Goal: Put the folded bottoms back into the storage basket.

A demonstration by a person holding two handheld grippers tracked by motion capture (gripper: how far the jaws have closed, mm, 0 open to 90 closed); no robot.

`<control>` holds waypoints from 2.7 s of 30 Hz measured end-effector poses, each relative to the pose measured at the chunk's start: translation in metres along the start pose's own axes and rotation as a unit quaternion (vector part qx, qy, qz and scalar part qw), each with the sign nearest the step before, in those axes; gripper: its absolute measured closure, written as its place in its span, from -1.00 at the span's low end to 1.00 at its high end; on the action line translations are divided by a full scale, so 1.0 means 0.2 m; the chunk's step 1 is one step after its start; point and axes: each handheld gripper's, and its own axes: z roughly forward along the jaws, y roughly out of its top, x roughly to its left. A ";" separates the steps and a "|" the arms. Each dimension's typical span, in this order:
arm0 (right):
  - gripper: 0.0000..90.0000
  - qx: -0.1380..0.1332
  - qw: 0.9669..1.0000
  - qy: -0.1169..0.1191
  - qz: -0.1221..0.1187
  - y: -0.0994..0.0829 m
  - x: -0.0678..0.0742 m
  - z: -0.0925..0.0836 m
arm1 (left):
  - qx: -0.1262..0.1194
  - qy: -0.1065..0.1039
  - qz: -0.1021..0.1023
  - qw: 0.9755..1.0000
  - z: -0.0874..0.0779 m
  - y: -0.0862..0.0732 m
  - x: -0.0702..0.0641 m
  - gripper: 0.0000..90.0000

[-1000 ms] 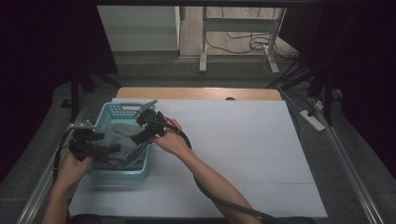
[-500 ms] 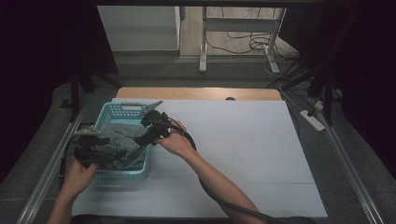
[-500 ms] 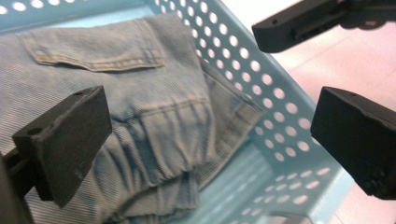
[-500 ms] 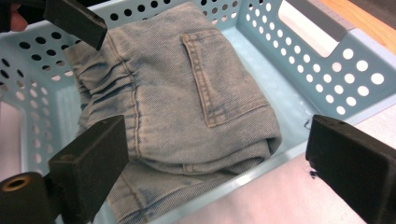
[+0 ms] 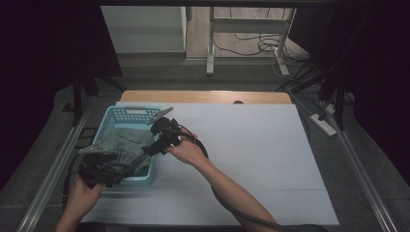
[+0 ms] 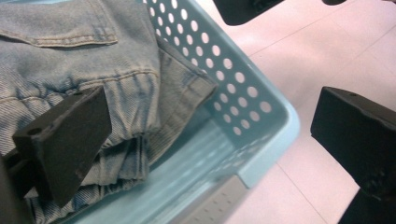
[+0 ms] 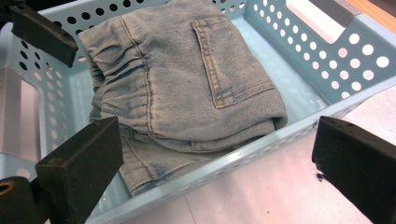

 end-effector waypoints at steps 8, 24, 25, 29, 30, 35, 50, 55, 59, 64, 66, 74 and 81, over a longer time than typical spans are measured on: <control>-0.96 -0.001 1.000 0.004 0.004 -0.02 0.00 -0.01 | -0.005 0.002 0.003 1.000 -0.03 -0.02 -0.05 -1.00; -1.00 -0.004 1.000 0.011 0.006 -0.05 0.01 -0.05 | -0.009 0.010 -0.010 1.000 -0.14 -0.21 -0.12 -1.00; -1.00 -0.003 1.000 0.010 0.004 -0.05 0.01 -0.05 | -0.009 0.009 -0.010 1.000 -0.15 -0.21 -0.12 -1.00; -1.00 0.001 1.000 0.007 0.002 -0.06 0.02 -0.05 | -0.009 0.010 -0.013 1.000 -0.16 -0.25 -0.14 -1.00; -1.00 -0.001 1.000 0.007 0.004 -0.06 0.02 -0.05 | -0.008 0.009 -0.014 1.000 -0.16 -0.26 -0.14 -1.00; -1.00 0.004 1.000 0.009 -0.002 -0.07 0.03 -0.06 | -0.012 0.008 -0.019 1.000 -0.17 -0.29 -0.15 -1.00; -1.00 0.001 1.000 0.009 -0.015 -0.10 0.07 -0.14 | 0.008 0.003 -0.008 1.000 -0.15 -0.29 -0.15 -1.00; -1.00 0.000 1.000 0.009 -0.012 -0.12 0.07 -0.16 | 0.009 0.000 -0.006 1.000 -0.15 -0.29 -0.15 -1.00; -1.00 -0.003 1.000 0.016 -0.004 -0.13 0.08 -0.18 | 0.007 -0.003 -0.007 1.000 -0.15 -0.29 -0.15 -1.00; -1.00 0.003 1.000 0.012 -0.008 -0.16 0.08 -0.19 | 0.004 -0.007 -0.012 1.000 -0.15 -0.29 -0.15 -1.00; -1.00 0.004 1.000 0.012 -0.010 -0.18 0.08 -0.20 | 0.002 -0.009 -0.014 1.000 -0.15 -0.29 -0.14 -1.00; -1.00 -0.004 1.000 0.014 -0.013 -0.22 0.10 -0.23 | -0.003 -0.006 -0.014 1.000 -0.16 -0.29 -0.14 -1.00; -1.00 0.002 1.000 0.012 -0.014 -0.25 0.10 -0.27 | 0.000 -0.007 -0.014 1.000 -0.15 -0.29 -0.14 -1.00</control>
